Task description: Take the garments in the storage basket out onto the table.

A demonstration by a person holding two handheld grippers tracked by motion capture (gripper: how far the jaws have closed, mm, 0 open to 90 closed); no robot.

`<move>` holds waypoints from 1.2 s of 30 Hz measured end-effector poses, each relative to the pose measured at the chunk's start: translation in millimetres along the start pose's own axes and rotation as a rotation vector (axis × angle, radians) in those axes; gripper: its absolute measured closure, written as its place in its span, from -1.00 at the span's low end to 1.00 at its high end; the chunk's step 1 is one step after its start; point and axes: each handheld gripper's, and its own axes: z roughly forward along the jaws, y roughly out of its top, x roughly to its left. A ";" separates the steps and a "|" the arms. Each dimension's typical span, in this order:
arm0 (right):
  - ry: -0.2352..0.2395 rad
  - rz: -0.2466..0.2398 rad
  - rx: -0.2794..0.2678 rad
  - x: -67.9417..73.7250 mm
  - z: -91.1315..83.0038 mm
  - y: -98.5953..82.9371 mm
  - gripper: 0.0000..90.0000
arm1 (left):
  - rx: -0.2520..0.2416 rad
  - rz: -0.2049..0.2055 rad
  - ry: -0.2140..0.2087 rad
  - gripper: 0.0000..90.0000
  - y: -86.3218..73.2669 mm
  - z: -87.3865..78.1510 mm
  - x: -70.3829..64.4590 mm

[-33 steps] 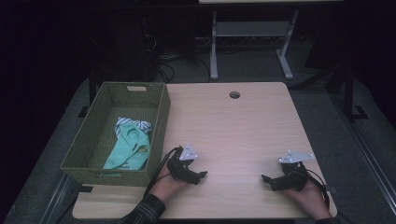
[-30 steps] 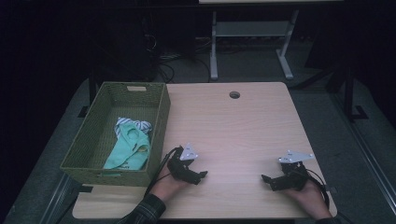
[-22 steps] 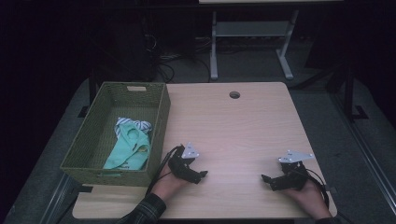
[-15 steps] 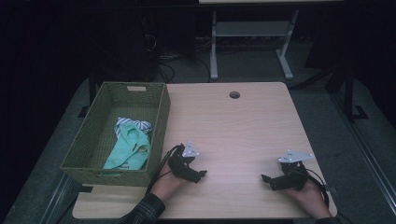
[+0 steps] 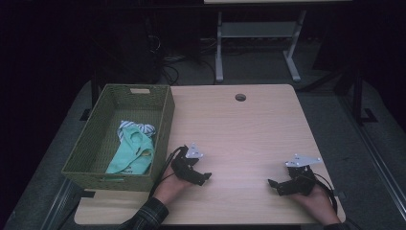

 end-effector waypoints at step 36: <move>0.000 0.001 -0.002 0.0 0.2 -0.1 -0.98 | 0.008 -0.003 -0.004 -0.70 14.8 -12.3 2.5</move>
